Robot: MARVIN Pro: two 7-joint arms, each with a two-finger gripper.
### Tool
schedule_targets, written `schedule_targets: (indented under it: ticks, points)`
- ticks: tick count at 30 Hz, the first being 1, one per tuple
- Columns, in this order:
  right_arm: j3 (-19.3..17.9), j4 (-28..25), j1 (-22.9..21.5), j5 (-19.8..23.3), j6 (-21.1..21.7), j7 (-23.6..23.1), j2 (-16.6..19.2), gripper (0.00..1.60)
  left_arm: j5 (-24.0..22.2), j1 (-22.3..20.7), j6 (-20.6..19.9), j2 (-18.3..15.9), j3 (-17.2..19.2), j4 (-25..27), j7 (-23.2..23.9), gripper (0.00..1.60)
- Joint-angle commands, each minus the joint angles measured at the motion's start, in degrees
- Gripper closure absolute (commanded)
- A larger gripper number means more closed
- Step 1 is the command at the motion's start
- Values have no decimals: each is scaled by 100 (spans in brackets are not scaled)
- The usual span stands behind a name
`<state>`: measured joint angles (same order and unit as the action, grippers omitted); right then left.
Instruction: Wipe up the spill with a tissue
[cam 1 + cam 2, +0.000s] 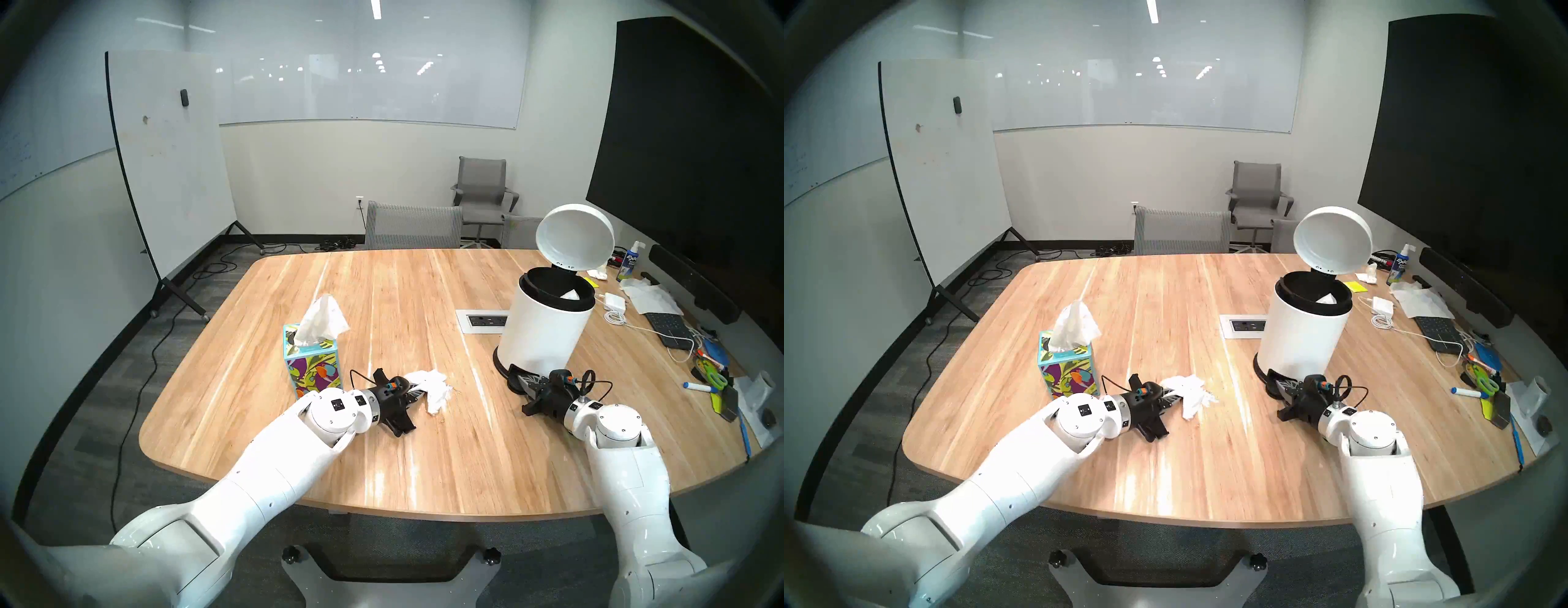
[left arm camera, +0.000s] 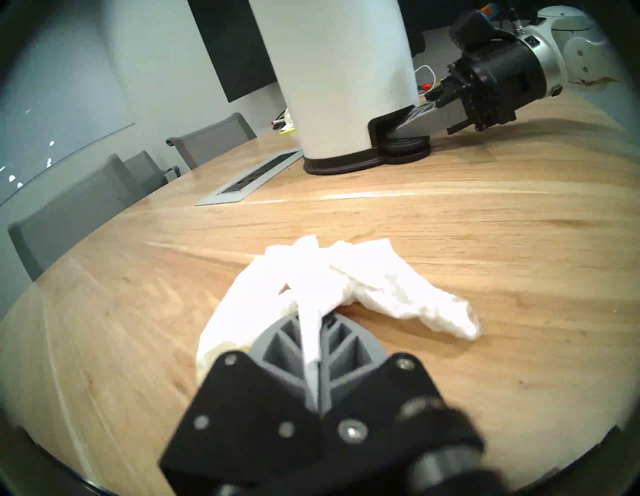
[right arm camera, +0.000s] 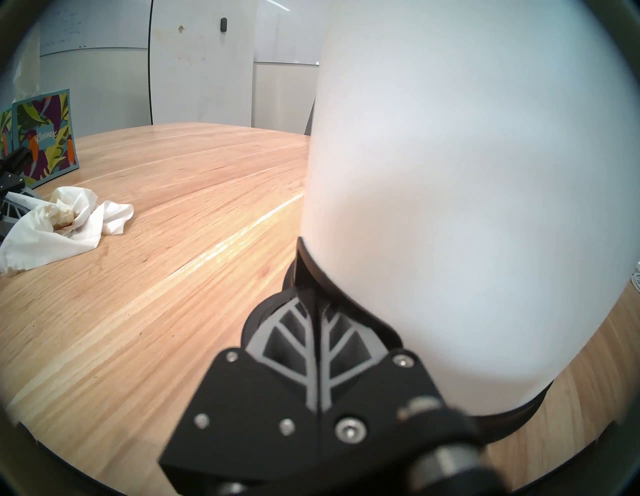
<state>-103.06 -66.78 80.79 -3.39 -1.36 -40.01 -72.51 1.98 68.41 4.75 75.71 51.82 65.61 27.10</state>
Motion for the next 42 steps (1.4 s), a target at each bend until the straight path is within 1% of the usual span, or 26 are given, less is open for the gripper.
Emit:
schedule_targets:
  ticks: [1, 5, 9, 14, 17, 18, 19, 21, 23, 26, 27, 28, 29, 31, 33, 35, 42]
  points:
    - [129, 426, 325, -193, 274, 35, -14, 160, -28, 590, 261, -253, -204, 474, 182, 160]
    - [153, 456, 305, -220, 324, 53, -5, 160, -125, 624, 386, -387, -42, 721, 97, 160]
    - [157, 453, 307, -214, 321, 56, -2, 160, -299, 560, 502, -429, 168, 947, 79, 160]
    - [146, 431, 323, -185, 283, 48, -4, 160, -516, 592, 637, -427, 360, 1397, 105, 160]
    - [141, 422, 329, -172, 267, 45, -5, 160, -588, 608, 771, -431, 395, 1592, 149, 160]
    - [141, 420, 330, -168, 263, 45, -5, 160, -616, 639, 836, -453, 407, 1692, 161, 160]
    - [141, 419, 331, -166, 262, 46, -5, 160, -651, 703, 819, -497, 427, 1851, 164, 160]
    - [142, 419, 332, -163, 261, 46, -5, 160, -694, 694, 897, -478, 444, 1832, 173, 160]
    - [148, 424, 329, -164, 269, 51, -2, 160, -767, 828, 948, -595, 499, 2110, 200, 160]
    - [156, 433, 324, -169, 283, 57, 1, 160, -844, 1021, 1037, -739, 592, 2297, 184, 160]
    - [156, 433, 324, -169, 283, 57, 1, 160, -844, 1021, 1037, -739, 592, 2297, 184, 160]
    - [162, 440, 320, -174, 294, 62, 4, 160, -912, 1181, 1024, -879, 689, 2474, 165, 160]
    - [165, 443, 319, -176, 298, 64, 5, 160, -933, 1255, 1012, -951, 733, 2565, 158, 160]
    - [170, 446, 317, -178, 304, 67, 7, 160, -990, 1360, 1033, -1044, 819, 2594, 148, 160]
    - [172, 445, 317, -175, 304, 70, 9, 160, -1076, 1549, 1161, -1177, 953, 2733, 108, 160]
    - [174, 445, 317, -175, 304, 70, 10, 160, -1082, 1606, 1213, -1219, 986, 2792, 90, 160]
    - [176, 442, 320, -165, 297, 72, 13, 160, -1252, 2155, 1509, -1529, 1194, 3151, 21, 160]
